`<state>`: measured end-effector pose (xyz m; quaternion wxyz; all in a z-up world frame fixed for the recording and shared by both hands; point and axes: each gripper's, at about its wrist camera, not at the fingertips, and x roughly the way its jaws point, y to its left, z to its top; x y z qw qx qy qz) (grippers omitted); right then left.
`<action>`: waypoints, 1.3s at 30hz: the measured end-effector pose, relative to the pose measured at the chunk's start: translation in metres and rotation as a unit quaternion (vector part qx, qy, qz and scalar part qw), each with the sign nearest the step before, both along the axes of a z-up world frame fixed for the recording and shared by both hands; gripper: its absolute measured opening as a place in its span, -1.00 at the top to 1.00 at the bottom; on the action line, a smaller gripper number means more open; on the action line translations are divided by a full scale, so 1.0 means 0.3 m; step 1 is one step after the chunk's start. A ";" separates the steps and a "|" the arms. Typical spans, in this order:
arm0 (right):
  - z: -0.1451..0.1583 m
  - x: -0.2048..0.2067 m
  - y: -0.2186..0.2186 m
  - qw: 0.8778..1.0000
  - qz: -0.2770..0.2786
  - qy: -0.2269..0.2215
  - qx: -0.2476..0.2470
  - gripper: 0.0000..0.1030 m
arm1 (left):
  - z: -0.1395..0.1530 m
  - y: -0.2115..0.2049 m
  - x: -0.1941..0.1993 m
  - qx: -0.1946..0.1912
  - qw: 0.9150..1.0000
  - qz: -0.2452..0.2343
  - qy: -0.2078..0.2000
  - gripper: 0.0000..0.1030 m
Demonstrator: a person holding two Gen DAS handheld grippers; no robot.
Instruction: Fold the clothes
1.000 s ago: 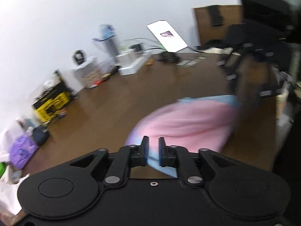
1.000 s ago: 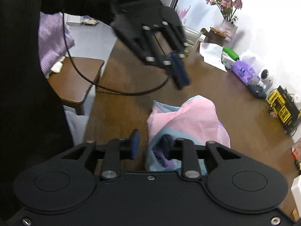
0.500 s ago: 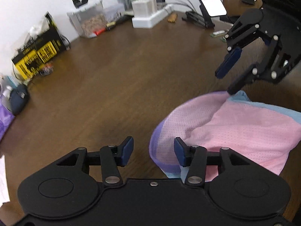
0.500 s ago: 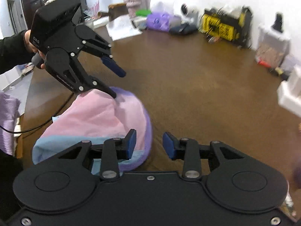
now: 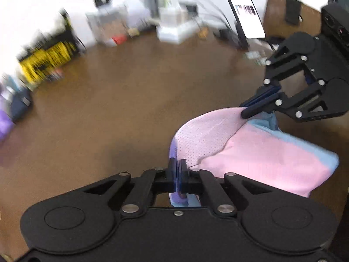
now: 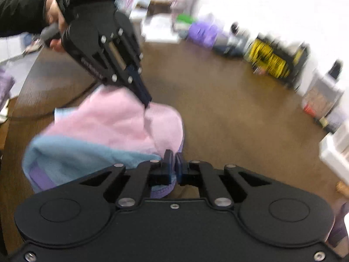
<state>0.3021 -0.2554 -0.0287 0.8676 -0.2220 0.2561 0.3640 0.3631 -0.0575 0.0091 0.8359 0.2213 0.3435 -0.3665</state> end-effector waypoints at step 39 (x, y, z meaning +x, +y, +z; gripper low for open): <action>0.748 0.062 -0.089 0.955 -0.074 -0.288 -0.007 0.88 | 0.638 -0.027 0.154 -0.019 0.949 0.082 -0.305 0.96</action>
